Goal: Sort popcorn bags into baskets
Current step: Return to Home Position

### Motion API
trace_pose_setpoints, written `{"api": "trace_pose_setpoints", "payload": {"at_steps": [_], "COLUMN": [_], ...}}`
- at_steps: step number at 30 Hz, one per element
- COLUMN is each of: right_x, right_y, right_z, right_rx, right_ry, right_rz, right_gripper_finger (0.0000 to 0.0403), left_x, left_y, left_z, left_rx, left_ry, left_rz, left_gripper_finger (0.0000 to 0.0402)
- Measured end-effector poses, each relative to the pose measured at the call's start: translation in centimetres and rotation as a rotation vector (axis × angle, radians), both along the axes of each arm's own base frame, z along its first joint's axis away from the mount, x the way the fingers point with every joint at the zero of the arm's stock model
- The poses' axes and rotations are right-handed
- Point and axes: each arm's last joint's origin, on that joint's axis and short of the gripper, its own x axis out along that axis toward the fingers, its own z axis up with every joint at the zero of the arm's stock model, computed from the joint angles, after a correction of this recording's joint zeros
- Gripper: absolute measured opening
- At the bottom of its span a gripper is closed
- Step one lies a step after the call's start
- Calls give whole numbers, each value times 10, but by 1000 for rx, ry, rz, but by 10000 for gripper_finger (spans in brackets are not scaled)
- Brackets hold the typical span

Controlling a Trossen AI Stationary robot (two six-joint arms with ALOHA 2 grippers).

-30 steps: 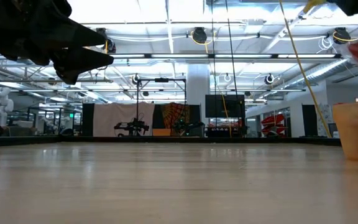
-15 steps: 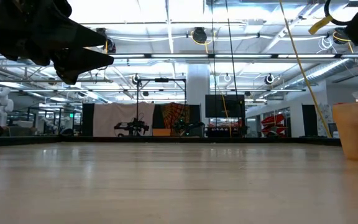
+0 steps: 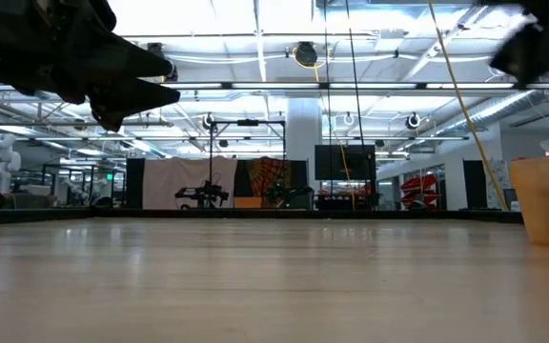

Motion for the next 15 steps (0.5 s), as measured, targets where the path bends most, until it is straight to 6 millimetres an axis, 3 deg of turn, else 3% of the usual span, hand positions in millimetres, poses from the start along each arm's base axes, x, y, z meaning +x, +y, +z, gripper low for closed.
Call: {"api": "trace_pose_setpoints", "payload": {"at_steps": [6,12,15], "right_x": [33,74,91], "right_y": [6,7,4], "right_z": [19,14,6], "right_rx": [-158,-302,-386], "right_ry": [-455,-747,-839], "right_rz": [-73,-21,-7], "right_gripper_finger": [136,100,74], "left_x": [3,3,-2], "left_y": [8,12,9], "left_z": [0,5,16], "left_rx": [16,39,55], "left_ry": [-2,-20,-65], "left_rz": [71,94,69], "left_gripper_finger": [227,227,220]}}
